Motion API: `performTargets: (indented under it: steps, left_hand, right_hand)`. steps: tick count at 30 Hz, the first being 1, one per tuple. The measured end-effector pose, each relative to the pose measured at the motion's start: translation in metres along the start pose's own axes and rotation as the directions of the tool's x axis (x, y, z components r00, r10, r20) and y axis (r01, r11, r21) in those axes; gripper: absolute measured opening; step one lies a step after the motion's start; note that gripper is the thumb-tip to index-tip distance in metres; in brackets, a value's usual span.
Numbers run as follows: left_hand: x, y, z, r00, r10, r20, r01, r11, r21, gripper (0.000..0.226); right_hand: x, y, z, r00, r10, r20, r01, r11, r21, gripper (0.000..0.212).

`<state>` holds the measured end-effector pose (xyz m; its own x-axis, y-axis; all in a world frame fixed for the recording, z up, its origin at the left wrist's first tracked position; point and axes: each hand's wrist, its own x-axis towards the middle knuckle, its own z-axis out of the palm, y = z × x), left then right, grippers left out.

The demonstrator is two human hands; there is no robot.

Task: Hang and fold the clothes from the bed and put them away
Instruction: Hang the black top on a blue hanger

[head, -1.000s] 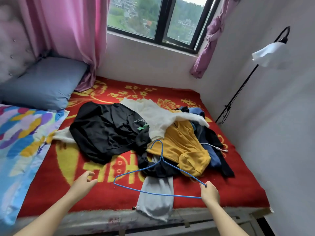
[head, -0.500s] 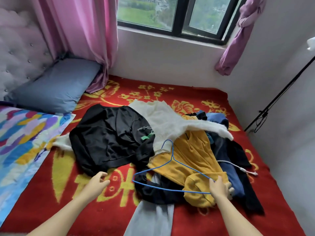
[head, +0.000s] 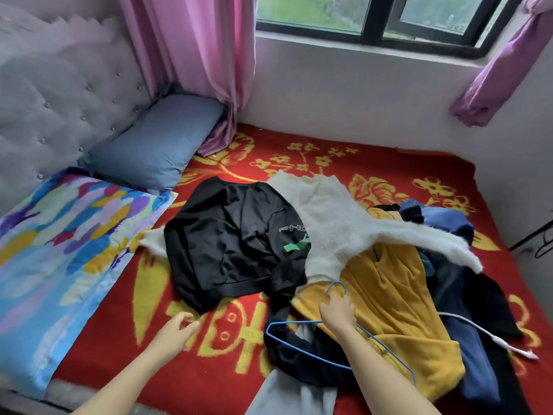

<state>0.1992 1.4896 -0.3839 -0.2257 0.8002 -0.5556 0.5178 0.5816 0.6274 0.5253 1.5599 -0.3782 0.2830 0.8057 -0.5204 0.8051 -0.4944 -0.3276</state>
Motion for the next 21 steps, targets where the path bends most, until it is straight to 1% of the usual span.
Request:
performTargets:
  steps: [5, 10, 14, 18, 21]
  left_hand:
    - [0.013, -0.022, -0.031, 0.997, -0.016, -0.072, 0.011, 0.998, -0.062, 0.027]
    - [0.040, -0.051, -0.064, 0.996, -0.048, -0.080, 0.038, 0.992, -0.123, 0.026]
    - [0.078, -0.073, -0.098, 0.996, -0.079, -0.047, 0.072, 0.988, -0.136, 0.027]
    - [0.130, -0.091, -0.128, 0.997, -0.077, -0.001, 0.076, 0.989, -0.128, 0.029]
    - [0.154, -0.100, -0.137, 0.991, -0.105, 0.078, 0.113, 0.989, -0.096, 0.032]
  right_hand:
    - [0.008, -0.061, 0.013, 0.994, -0.107, 0.038, 0.108, 0.994, -0.024, 0.040]
    - [0.007, -0.113, 0.035, 0.990, -0.134, 0.041, 0.136, 0.989, -0.054, 0.040]
    - [-0.001, -0.152, 0.061, 0.993, -0.096, 0.063, 0.102, 0.989, -0.109, 0.039]
    - [-0.005, -0.191, 0.089, 0.998, -0.047, 0.050, 0.055, 0.985, -0.166, 0.040]
    - [-0.009, -0.206, 0.108, 0.998, -0.009, 0.066, 0.025, 0.972, -0.233, 0.040]
